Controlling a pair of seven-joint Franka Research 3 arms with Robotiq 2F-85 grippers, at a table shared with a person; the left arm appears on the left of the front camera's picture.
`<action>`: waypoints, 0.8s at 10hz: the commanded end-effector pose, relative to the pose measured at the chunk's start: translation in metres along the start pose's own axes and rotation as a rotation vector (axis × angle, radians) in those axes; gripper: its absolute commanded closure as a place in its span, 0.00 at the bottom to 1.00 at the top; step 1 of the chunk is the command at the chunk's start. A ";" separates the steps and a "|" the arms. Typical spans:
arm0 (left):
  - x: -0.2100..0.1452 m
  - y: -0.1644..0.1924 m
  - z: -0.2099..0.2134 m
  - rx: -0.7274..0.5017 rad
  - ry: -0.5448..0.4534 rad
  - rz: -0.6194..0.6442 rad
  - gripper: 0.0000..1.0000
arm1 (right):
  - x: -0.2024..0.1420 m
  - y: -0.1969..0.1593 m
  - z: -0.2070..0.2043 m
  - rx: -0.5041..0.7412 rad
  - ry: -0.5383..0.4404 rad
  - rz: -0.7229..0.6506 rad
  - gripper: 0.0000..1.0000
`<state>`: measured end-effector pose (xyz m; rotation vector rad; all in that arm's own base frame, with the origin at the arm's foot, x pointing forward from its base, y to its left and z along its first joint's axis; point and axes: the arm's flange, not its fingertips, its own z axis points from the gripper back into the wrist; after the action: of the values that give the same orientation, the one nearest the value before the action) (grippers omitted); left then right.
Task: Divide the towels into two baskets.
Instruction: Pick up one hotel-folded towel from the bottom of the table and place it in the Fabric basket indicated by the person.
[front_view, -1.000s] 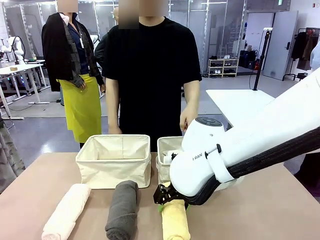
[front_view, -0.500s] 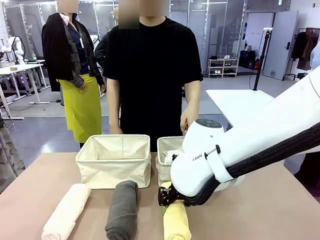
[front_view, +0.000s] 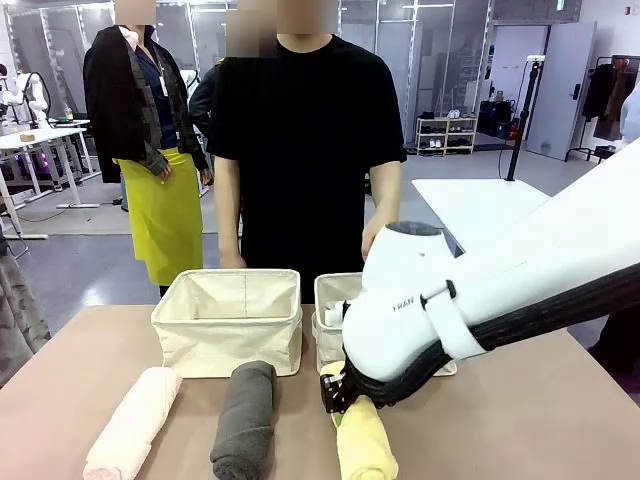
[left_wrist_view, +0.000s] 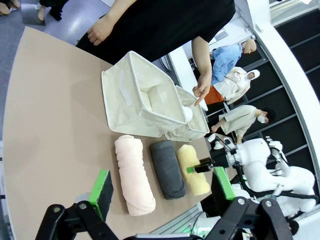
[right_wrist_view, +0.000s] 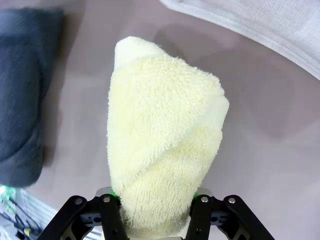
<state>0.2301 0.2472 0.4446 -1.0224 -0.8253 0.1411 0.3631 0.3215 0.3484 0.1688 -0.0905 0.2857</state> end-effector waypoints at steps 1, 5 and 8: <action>0.001 0.000 0.002 -0.017 -0.012 -0.005 0.00 | -0.013 0.007 0.072 -0.014 -0.004 0.206 0.53; 0.001 0.000 0.002 -0.017 -0.012 -0.005 0.00 | 0.008 -0.002 0.159 -0.038 0.029 0.789 0.53; 0.001 0.000 0.002 -0.017 -0.012 -0.005 0.00 | 0.028 -0.009 0.179 -0.050 0.045 0.941 0.53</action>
<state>0.2302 0.2471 0.4446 -1.0223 -0.8252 0.1409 0.3764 0.2854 0.5228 0.0726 -0.1352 1.2007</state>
